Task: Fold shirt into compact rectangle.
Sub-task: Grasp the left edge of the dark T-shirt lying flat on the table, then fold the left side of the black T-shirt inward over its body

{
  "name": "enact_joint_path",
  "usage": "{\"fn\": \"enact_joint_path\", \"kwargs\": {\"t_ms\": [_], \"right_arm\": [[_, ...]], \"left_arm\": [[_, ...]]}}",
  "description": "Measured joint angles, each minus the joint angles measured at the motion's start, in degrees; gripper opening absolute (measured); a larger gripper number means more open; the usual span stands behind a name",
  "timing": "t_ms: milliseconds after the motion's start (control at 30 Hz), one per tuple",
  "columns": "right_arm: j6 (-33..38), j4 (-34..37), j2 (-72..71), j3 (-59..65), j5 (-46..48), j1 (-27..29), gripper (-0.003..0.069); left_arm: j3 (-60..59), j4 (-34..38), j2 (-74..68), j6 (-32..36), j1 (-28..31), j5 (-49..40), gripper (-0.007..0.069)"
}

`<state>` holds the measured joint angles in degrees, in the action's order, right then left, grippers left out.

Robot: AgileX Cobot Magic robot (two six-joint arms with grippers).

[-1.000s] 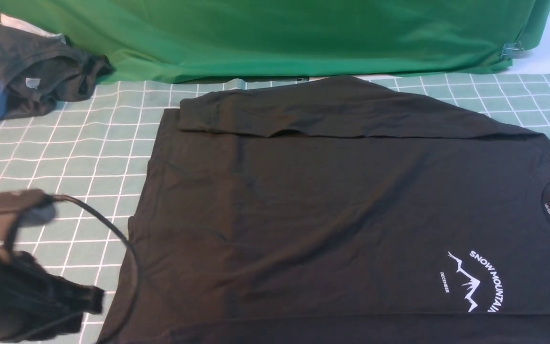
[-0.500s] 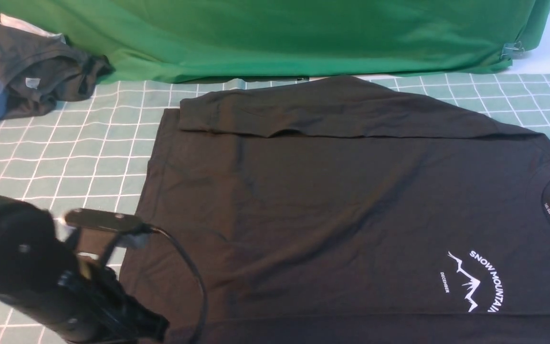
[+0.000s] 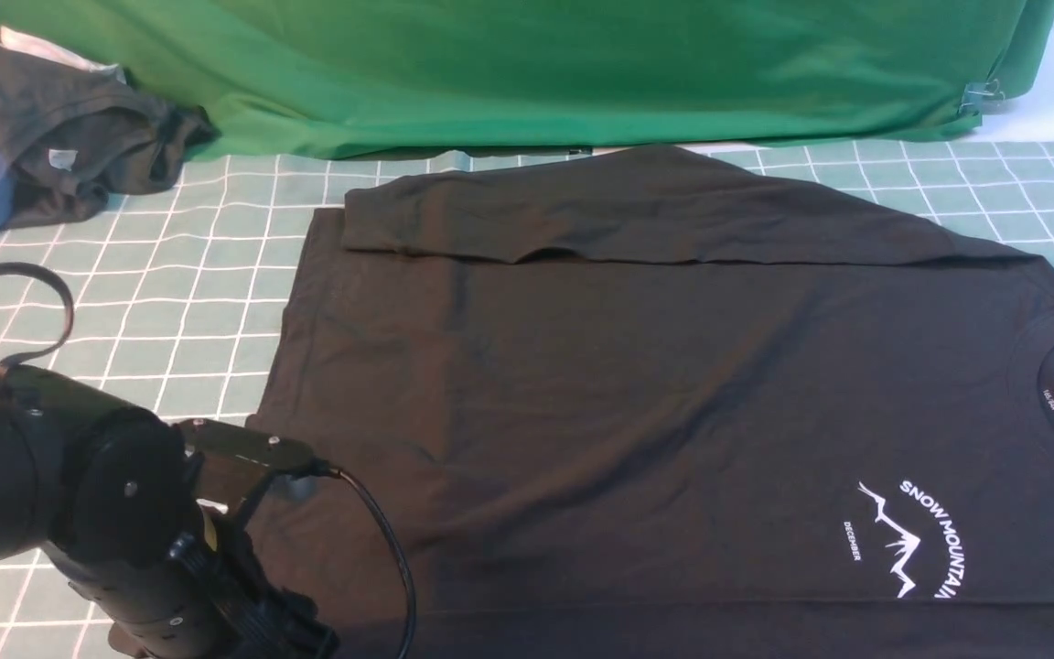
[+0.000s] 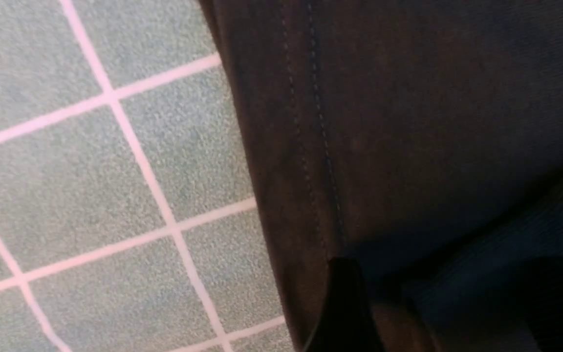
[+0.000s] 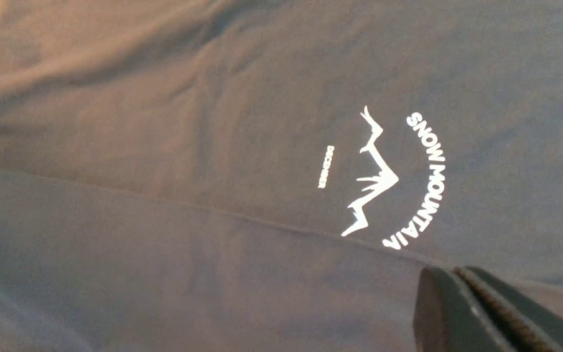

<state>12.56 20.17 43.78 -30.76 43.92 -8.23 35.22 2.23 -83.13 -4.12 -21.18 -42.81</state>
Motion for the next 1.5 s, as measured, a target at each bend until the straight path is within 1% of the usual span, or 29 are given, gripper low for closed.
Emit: {"fn": "enact_joint_path", "kwargs": {"t_ms": [100, 233, 333, 367, 400, 467, 700, 833, 1133, 1167, 1200, 1333, 1500], "right_arm": [[0.00, 0.13, 0.00, 0.00, -0.54, 0.00, 0.0020], [0.13, 0.18, 0.00, 0.00, -0.94, 0.00, 0.0020], [0.13, 0.20, 0.00, 0.00, -0.94, 0.00, 0.0020], [0.13, 0.20, 0.00, 0.00, -0.96, 0.00, 0.0020], [0.13, 0.20, 0.00, 0.00, -1.25, 0.00, 0.0020], [0.13, 0.25, 0.00, 0.00, -1.44, 0.00, 0.0020], [0.64, 0.25, 0.00, 0.00, -1.49, 0.00, 0.0023], [1.39, 0.25, 0.00, 0.00, -1.54, 0.00, 0.0027], [1.46, 0.25, 0.00, 0.00, -2.77, 0.00, 0.0039], [1.46, 0.25, 0.00, 0.00, -2.86, 0.00, 0.0039], [1.46, 0.25, 0.00, 0.00, -3.07, 0.00, 0.0039], [1.46, 0.25, 0.00, 0.00, -3.49, 0.00, 0.0040], [1.46, 0.31, 0.00, 0.00, -4.43, 0.00, 0.0045]], "left_arm": [[0.00, 0.39, -0.84, 0.34, 0.00, 0.00, 0.0413], [0.06, 1.39, -1.94, 3.15, 0.00, 0.01, 0.0284], [0.89, 1.51, -1.95, 4.12, 0.00, -1.47, 0.0155], [1.00, 1.51, -1.95, 4.12, 0.00, -1.83, 0.0135], [2.14, 1.30, -2.00, 4.92, 0.00, -3.40, 0.0064], [3.53, 1.17, -2.00, 5.45, 0.00, -5.21, 0.0022], [8.00, 1.00, -2.00, 5.82, 0.00, -9.28, 0.0004], [11.98, -1.92, -2.00, 5.37, 0.00, -10.71, 0.0004], [26.69, -9.11, -2.06, 4.12, 0.00, -13.28, 0.0004], [26.69, -9.11, -2.06, 4.12, 0.00, -13.28, 0.0004], [29.56, -9.71, -2.06, 4.12, 0.00, -13.28, 0.0004], [34.83, -9.84, -2.71, 4.94, 0.00, -13.28, 0.0004], [40.06, -11.34, -6.98, 6.01, 0.00, -13.28, 0.0004]]}}
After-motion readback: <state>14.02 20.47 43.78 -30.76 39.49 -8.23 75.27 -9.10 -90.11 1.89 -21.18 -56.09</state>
